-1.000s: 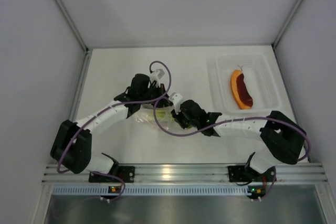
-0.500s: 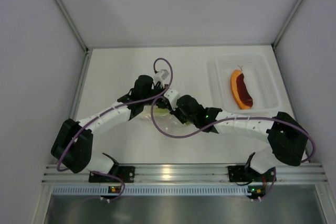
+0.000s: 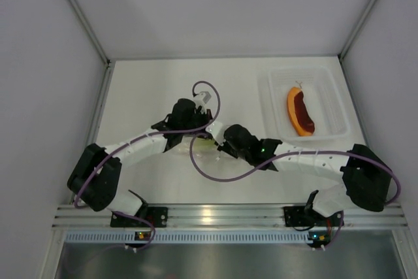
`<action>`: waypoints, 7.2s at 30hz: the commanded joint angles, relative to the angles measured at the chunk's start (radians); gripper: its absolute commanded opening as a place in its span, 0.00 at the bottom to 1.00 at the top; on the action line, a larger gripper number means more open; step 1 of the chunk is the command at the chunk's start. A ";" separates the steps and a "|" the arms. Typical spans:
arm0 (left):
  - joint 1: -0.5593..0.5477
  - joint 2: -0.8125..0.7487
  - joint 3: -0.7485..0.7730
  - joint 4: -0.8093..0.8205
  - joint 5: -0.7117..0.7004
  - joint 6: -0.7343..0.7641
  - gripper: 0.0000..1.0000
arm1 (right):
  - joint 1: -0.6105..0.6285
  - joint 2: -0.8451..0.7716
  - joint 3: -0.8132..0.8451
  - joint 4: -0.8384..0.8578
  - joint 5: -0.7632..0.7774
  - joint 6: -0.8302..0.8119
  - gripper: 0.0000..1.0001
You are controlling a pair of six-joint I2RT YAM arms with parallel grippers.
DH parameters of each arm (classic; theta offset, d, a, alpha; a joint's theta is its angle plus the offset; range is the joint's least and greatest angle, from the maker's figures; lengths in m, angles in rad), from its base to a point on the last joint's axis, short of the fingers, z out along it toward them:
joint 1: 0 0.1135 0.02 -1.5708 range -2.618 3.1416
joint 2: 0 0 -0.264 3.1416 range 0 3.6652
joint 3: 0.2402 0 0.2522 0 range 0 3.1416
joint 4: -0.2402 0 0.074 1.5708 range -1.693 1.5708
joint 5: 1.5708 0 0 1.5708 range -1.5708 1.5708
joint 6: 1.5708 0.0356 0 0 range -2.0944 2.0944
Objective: Open the zip-top bag and remove the fake food
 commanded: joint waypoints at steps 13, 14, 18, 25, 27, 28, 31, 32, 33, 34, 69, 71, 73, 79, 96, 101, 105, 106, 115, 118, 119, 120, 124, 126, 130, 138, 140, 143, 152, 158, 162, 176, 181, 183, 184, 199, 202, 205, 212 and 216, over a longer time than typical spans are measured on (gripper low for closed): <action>0.062 -0.055 -0.084 -0.013 -0.032 0.023 0.00 | -0.153 -0.041 0.060 0.007 0.160 0.049 0.00; 0.062 -0.053 -0.085 -0.013 -0.018 0.019 0.00 | -0.172 -0.021 0.114 -0.007 0.155 0.085 0.00; 0.059 -0.073 -0.125 0.048 0.005 -0.013 0.00 | -0.203 0.069 0.229 -0.026 0.044 0.212 0.00; 0.046 -0.143 -0.137 0.070 -0.044 -0.024 0.00 | -0.098 0.230 0.531 -0.116 -0.148 0.292 0.00; 0.046 -0.171 -0.143 0.082 -0.070 -0.035 0.00 | -0.094 0.284 0.585 -0.177 -0.258 0.335 0.00; 0.046 -0.177 -0.145 0.082 -0.105 -0.041 0.00 | -0.094 0.292 0.604 -0.187 -0.288 0.365 0.00; 0.046 -0.199 -0.160 0.078 -0.212 -0.046 0.00 | -0.094 0.295 0.625 -0.213 -0.319 0.407 0.00; 0.045 -0.203 -0.163 0.067 -0.248 -0.052 0.00 | -0.092 0.287 0.634 -0.228 -0.320 0.416 0.00; 0.045 -0.206 -0.169 0.037 -0.290 -0.056 0.00 | -0.095 0.289 0.644 -0.284 -0.343 0.424 0.00; 0.046 -0.211 -0.173 0.026 -0.326 -0.067 0.00 | -0.098 0.290 0.656 -0.318 -0.356 0.430 0.00; -0.019 -0.367 -0.237 0.084 -0.477 -0.096 0.00 | -0.129 0.264 0.527 -0.397 -0.336 0.392 0.09; -0.026 -0.371 -0.235 0.082 -0.463 -0.084 0.00 | -0.124 0.295 0.529 -0.357 -0.369 0.377 0.16; -0.024 -0.371 -0.235 0.082 -0.460 -0.072 0.00 | -0.124 0.325 0.522 -0.340 -0.369 0.363 0.24; -0.024 -0.355 -0.239 0.081 -0.450 -0.056 0.00 | -0.124 0.329 0.434 -0.270 -0.397 0.349 0.35; -0.024 -0.300 -0.225 0.078 -0.429 -0.040 0.00 | -0.132 0.335 0.337 -0.185 -0.429 0.341 0.26; -0.024 -0.285 -0.223 0.075 -0.430 -0.033 0.00 | -0.129 0.317 0.349 -0.196 -0.434 0.346 0.15; -0.024 -0.271 -0.225 0.076 -0.424 -0.040 0.00 | -0.130 0.278 0.377 -0.228 -0.428 0.352 0.00; -0.024 -0.271 -0.225 0.075 -0.421 -0.040 0.00 | -0.130 0.266 0.384 -0.234 -0.428 0.352 0.00; -0.024 -0.262 -0.229 0.075 -0.415 -0.035 0.00 | -0.124 0.240 0.528 -0.395 -0.376 0.364 0.00; -0.024 -0.271 -0.239 0.076 -0.430 -0.032 0.00 | -0.124 0.234 0.562 -0.457 -0.316 0.350 0.00; -0.024 -0.277 -0.243 0.073 -0.452 -0.030 0.00 | -0.124 0.228 0.555 -0.483 -0.305 0.338 0.00; -0.024 -0.282 -0.245 0.075 -0.466 -0.032 0.00 | -0.126 0.211 0.549 -0.493 -0.304 0.334 0.00; -0.024 -0.312 -0.239 0.020 -0.590 -0.059 0.00 | -0.132 0.130 0.477 -0.520 -0.242 0.324 0.00; -0.021 -0.332 -0.239 0.010 -0.630 -0.070 0.00 | -0.138 0.068 0.423 -0.521 -0.234 0.326 0.00; -0.021 -0.343 -0.236 0.010 -0.638 -0.079 0.00 | -0.153 -0.039 0.354 -0.515 -0.225 0.321 0.00; -0.020 -0.345 -0.235 0.010 -0.653 -0.090 0.00 | -0.210 -0.202 0.328 -0.593 -0.178 0.306 0.00; -0.020 -0.340 -0.235 0.010 -0.662 -0.092 0.00 | -0.238 -0.234 0.329 -0.609 -0.181 0.304 0.00; -0.020 -0.338 -0.235 0.010 -0.665 -0.099 0.00 | -0.270 -0.294 0.340 -0.638 -0.179 0.294 0.00; -0.010 -0.332 -0.237 -0.005 -0.700 -0.106 0.00 | -0.391 -0.444 0.394 -0.693 -0.132 0.294 0.00; 0.000 -0.334 -0.243 -0.013 -0.700 -0.109 0.00 | -0.468 -0.481 0.427 -0.707 -0.044 0.309 0.00; 0.003 -0.334 -0.246 -0.013 -0.685 -0.112 0.00 | -0.558 -0.483 0.415 -0.640 0.026 0.364 0.00; 0.014 -0.368 -0.260 -0.020 -0.628 -0.090 0.00 | -0.987 -0.291 0.344 -0.299 -0.162 0.427 0.00; 0.017 -0.378 -0.262 -0.025 -0.624 -0.081 0.00 | -1.117 -0.204 0.372 -0.326 -0.291 0.404 0.00; 0.022 -0.381 -0.265 -0.027 -0.624 -0.079 0.00 | -1.121 -0.207 0.358 -0.314 -0.291 0.387 0.00; 0.025 -0.380 -0.263 -0.027 -0.619 -0.079 0.00 | -1.126 -0.213 0.340 -0.297 -0.314 0.380 0.00; 0.031 -0.397 -0.222 -0.056 -0.516 -0.063 0.00 | -1.193 0.004 0.404 -0.389 -0.104 0.383 0.75; 0.031 -0.400 -0.206 -0.056 -0.469 -0.064 0.00 | -1.193 -0.019 0.424 -0.403 -0.086 0.389 0.99; 0.031 -0.397 -0.188 -0.056 -0.441 -0.070 0.00 | -1.166 -0.082 0.401 -0.373 -0.130 0.409 0.99; 0.031 -0.395 -0.139 -0.056 -0.401 -0.092 0.00 | -0.833 -0.309 0.221 -0.141 -0.102 0.508 0.99; 0.030 -0.398 -0.113 -0.059 -0.388 -0.099 0.00 | -0.841 -0.414 -0.040 0.231 -0.719 0.694 0.87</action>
